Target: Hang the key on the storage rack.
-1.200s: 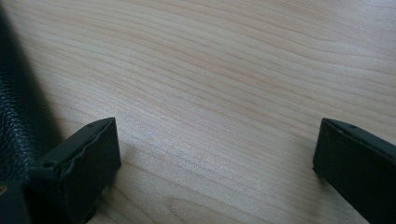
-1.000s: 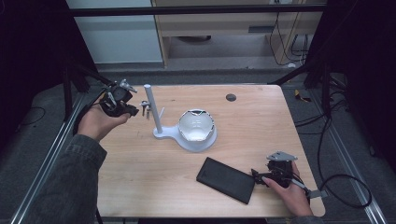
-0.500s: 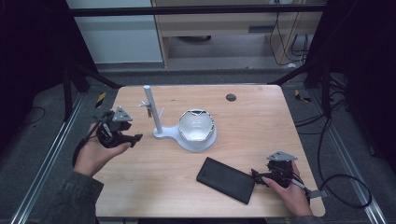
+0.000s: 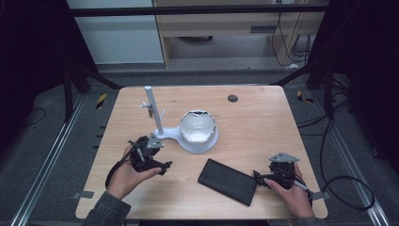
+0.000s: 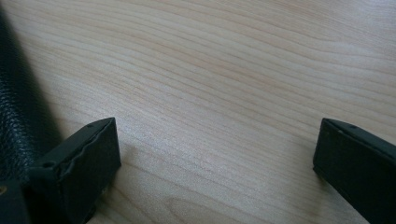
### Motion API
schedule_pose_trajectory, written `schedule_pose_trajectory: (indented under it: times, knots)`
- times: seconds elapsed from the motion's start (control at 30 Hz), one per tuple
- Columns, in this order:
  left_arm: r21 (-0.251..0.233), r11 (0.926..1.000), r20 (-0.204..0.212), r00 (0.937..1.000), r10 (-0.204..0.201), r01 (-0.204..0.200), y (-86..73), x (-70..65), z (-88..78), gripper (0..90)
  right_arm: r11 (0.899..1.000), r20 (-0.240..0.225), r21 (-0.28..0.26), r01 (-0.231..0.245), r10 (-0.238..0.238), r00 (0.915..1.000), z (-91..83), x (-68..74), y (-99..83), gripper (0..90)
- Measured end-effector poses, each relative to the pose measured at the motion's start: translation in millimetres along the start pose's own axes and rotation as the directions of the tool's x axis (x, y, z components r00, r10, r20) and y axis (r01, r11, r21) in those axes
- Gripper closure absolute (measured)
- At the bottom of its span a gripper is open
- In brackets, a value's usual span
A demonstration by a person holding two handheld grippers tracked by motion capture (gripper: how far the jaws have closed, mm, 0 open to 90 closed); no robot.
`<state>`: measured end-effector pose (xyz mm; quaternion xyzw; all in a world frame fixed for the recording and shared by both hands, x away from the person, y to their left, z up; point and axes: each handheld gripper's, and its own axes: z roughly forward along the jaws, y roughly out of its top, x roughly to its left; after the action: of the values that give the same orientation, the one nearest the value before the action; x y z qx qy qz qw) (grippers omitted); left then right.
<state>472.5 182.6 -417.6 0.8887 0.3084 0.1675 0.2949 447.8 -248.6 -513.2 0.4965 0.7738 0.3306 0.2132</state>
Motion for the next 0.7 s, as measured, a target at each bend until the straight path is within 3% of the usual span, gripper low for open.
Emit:
schedule_pose_trajectory:
  times: [0.1, 0.3, 0.4, 0.53, 0.7]
  knots:
    - [-0.024, 0.9996, 0.054, 0.9984, 0.013, -0.011, 0.9, -9.3, 13.0, 13.4, 1.000, -0.001, 0.000, 0.002, -0.002, 1.0000, 0.2, -0.4, 0.2, 0.7]
    - [-0.056, 0.9981, 0.107, 0.9938, 0.031, -0.025, 8.9, -29.6, 35.8, 14.8, 1.000, 0.000, 0.001, 0.001, -0.001, 1.0000, 0.1, -0.6, 0.4, 0.8]
    - [-0.048, 0.9978, 0.110, 0.9926, 0.050, -0.045, 9.3, -39.8, 44.5, 16.0, 1.000, -0.001, 0.000, 0.002, -0.002, 1.0000, 0.2, -0.5, 0.2, 0.8]
    - [-0.062, 0.9974, 0.141, 0.9891, 0.044, -0.036, 3.0, -48.4, 49.2, 16.9, 1.000, -0.003, 0.000, 0.000, 0.000, 1.0000, 0.5, -0.7, 0.5, 0.7]
    - [-0.081, 0.9956, 0.143, 0.9881, 0.058, -0.047, -0.5, -56.1, 52.9, 16.9, 1.000, -0.002, 0.001, 0.004, -0.004, 1.0000, 0.5, -1.0, 0.6, 0.7]
